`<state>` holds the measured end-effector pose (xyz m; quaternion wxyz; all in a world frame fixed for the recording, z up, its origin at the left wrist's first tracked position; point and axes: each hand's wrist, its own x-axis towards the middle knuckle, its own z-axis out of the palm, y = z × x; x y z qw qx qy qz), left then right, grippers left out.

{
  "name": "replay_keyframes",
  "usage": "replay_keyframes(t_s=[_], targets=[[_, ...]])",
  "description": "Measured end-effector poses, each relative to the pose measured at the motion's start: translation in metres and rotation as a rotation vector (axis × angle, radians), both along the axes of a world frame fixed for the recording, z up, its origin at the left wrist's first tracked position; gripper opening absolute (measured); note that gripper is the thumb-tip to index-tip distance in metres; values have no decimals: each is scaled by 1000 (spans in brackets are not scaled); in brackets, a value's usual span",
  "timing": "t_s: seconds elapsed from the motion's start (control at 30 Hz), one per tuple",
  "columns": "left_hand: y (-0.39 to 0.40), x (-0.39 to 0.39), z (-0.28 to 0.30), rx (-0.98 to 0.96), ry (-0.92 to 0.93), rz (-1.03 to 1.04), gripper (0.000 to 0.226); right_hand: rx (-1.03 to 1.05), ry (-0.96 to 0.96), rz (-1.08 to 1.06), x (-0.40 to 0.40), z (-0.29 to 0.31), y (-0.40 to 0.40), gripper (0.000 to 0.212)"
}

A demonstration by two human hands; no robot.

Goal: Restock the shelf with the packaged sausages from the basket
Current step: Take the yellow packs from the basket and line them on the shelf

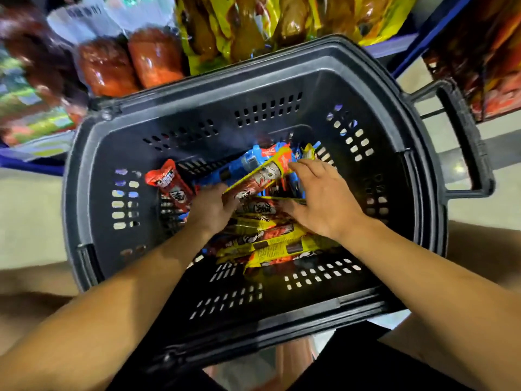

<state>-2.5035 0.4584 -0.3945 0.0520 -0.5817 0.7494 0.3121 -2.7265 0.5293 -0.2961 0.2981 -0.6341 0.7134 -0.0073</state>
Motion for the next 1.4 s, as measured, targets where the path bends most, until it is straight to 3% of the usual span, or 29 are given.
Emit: replay_keyframes(t_s=[0.1, 0.2, 0.33, 0.43, 0.5, 0.57, 0.7, 0.97, 1.1, 1.23, 1.4], targets=[[22, 8, 26, 177, 277, 272, 29, 41, -57, -115, 2, 3, -2, 61], [40, 1, 47, 320, 493, 457, 8, 99, -193, -275, 3, 4, -2, 44], [57, -27, 76, 449, 625, 439, 8, 185, -598, -525, 4, 12, -2, 42], [64, -48, 88, 482, 667, 340, 10, 125, -709, -571, 3, 16, -2, 58], [66, -56, 88, 478, 630, 257, 14, 101, -742, -617, -2, 15, -1, 51], [62, -54, 80, 413, 563, 230, 13, 82, -709, -653, -10, 9, 1, 30], [38, -40, 40, 203, 343, 182, 35, 104, -596, -695, -22, -4, 8, 12], [11, -35, -43, 121, -139, -268, 61, 162, -601, -709, -30, -10, 5, 27], [8, -34, -53, 50, -322, -351, 62, 196, -658, -736, -27, -11, 0, 31], [8, -29, -47, -56, -349, -479, 49, 260, -722, -808, -25, -8, -1, 34], [7, -14, -16, -68, -183, -389, 46, 248, -709, -782, -23, -1, -5, 38]])
